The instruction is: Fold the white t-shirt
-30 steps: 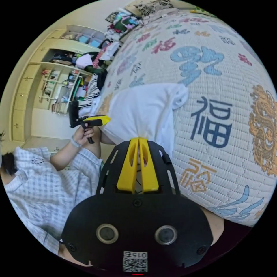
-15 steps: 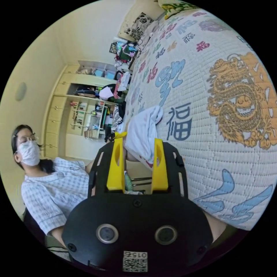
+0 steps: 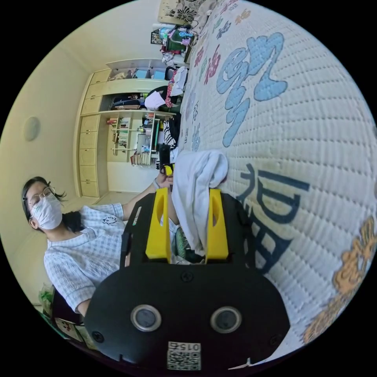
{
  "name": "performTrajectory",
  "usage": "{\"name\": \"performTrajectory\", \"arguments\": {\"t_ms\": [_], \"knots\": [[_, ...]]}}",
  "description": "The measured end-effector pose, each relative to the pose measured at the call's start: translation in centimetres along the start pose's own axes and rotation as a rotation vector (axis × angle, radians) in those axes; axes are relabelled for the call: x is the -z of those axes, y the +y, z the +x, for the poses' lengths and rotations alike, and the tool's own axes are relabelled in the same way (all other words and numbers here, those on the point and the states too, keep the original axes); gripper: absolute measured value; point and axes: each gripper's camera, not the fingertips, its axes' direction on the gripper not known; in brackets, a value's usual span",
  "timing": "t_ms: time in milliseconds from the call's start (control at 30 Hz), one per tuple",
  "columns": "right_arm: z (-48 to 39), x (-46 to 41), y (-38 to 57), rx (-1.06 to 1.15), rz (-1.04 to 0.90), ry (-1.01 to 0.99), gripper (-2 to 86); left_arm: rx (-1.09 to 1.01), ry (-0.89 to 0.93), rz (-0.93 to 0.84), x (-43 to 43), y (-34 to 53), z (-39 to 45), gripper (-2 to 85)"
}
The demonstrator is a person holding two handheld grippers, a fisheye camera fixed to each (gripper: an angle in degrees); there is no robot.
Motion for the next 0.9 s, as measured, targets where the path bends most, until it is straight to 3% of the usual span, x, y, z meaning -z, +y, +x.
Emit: {"name": "performTrajectory", "arguments": {"t_ms": [333,533,700,900], "knots": [[-1.3,-0.7,5.2,-0.018,0.057,-0.029,4.7,0.03,0.049,0.019,-1.0,-3.0,0.8,5.7],[-8.9,2.3,9.9,0.062,0.064,0.119,3.3,-0.113,0.07,0.048,-4.7,-7.7,9.1,4.8],[-17.0,10.5,14.4,0.065,0.139,0.359,2.7,-0.202,0.134,0.02,-16.1,-19.1,18.0,4.8],[-24.6,21.3,20.1,-0.128,0.255,0.711,2.5,-0.15,0.232,-0.055,-33.2,-32.1,24.1,4.8]]}}
